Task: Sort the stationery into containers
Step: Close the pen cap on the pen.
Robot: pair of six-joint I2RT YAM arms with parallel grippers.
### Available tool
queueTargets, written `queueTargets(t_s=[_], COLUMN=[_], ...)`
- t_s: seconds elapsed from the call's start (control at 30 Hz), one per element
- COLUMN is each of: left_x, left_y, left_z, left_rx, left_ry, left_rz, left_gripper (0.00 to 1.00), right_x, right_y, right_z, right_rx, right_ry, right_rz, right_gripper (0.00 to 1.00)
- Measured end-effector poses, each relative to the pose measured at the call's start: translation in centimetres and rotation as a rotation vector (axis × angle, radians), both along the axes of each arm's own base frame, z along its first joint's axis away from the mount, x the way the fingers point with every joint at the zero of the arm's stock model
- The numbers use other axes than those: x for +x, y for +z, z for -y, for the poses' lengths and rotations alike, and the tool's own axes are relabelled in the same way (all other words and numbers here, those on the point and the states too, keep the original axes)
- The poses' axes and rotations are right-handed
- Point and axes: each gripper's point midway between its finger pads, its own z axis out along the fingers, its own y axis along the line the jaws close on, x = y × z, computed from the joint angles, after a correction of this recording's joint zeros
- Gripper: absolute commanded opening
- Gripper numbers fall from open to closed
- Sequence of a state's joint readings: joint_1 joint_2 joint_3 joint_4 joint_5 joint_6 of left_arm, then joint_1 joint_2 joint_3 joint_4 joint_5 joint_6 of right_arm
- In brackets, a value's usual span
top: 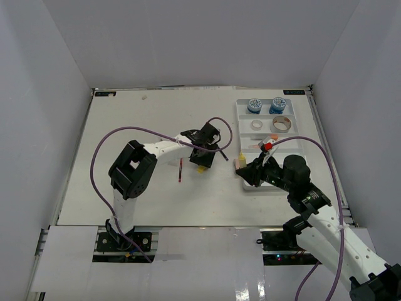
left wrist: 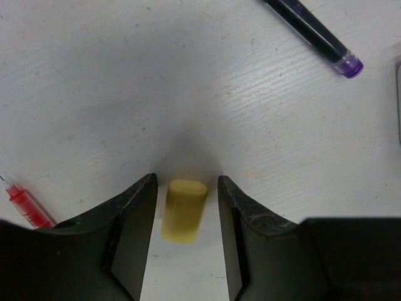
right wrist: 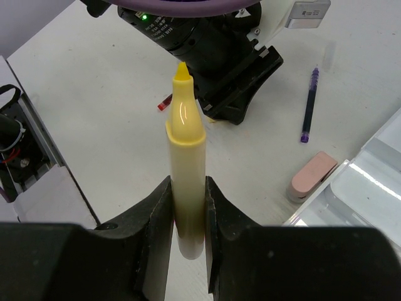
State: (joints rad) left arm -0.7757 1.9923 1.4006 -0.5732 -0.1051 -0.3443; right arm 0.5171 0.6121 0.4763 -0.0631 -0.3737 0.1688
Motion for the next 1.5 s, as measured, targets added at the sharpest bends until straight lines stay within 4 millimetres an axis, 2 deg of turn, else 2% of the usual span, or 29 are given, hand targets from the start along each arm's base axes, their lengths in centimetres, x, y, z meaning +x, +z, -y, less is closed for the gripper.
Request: queueTargets(t_s=[0.07, 0.2, 0.43, 0.63, 0.7, 0.8, 1.0, 1.1, 1.2, 1.33, 1.5], left_x=[0.0, -0.1, -0.1, 0.5, 1.3, 3.4, 7.5, 8.5, 9.0, 9.1, 8.9], left_y=[0.0, 0.0, 0.0, 0.5, 1.6, 4.7, 13.2, 16.3, 17.8, 18.1, 19.0], left_z=[0.0, 0.0, 0.0, -0.1, 0.1, 0.9, 3.0, 3.4, 3.4, 3.2, 3.2], left_rx=[0.002, 0.005, 0.001, 0.004, -0.001, -0.034, -0.170, -0.228, -0.261, -0.273, -0.305], left_ry=[-0.003, 0.001, 0.027, 0.072, 0.097, 0.145, 0.258, 0.310, 0.352, 0.392, 0.420], left_rz=[0.001, 0.001, 0.001, 0.023, 0.054, 0.132, 0.308, 0.362, 0.387, 0.392, 0.393], left_gripper=[0.51, 0.37, 0.23, 0.15, 0.13, 0.11, 0.09, 0.08, 0.07, 0.05, 0.03], right_x=[-0.1, -0.2, -0.3, -0.1, 0.1, 0.3, 0.9, 1.3, 1.6, 2.2, 3.4], right_y=[0.1, 0.2, 0.0, -0.9, -1.2, -1.7, -2.3, -2.3, -2.7, -3.6, -3.4], right_z=[0.0, 0.0, -0.1, -0.5, -0.7, -1.2, -2.2, -2.8, -3.5, -4.4, -5.4], right_rx=[0.004, 0.009, 0.008, -0.005, -0.007, -0.004, 0.016, 0.031, 0.035, 0.038, 0.066], right_ry=[0.000, 0.001, 0.013, 0.024, 0.029, 0.041, 0.057, 0.062, 0.069, 0.062, 0.051], right_rz=[0.000, 0.001, -0.008, -0.047, -0.059, -0.083, -0.128, -0.133, -0.146, -0.185, -0.194], right_gripper=[0.09, 0.10, 0.10, 0.10, 0.10, 0.10, 0.08, 0.08, 0.08, 0.08, 0.08])
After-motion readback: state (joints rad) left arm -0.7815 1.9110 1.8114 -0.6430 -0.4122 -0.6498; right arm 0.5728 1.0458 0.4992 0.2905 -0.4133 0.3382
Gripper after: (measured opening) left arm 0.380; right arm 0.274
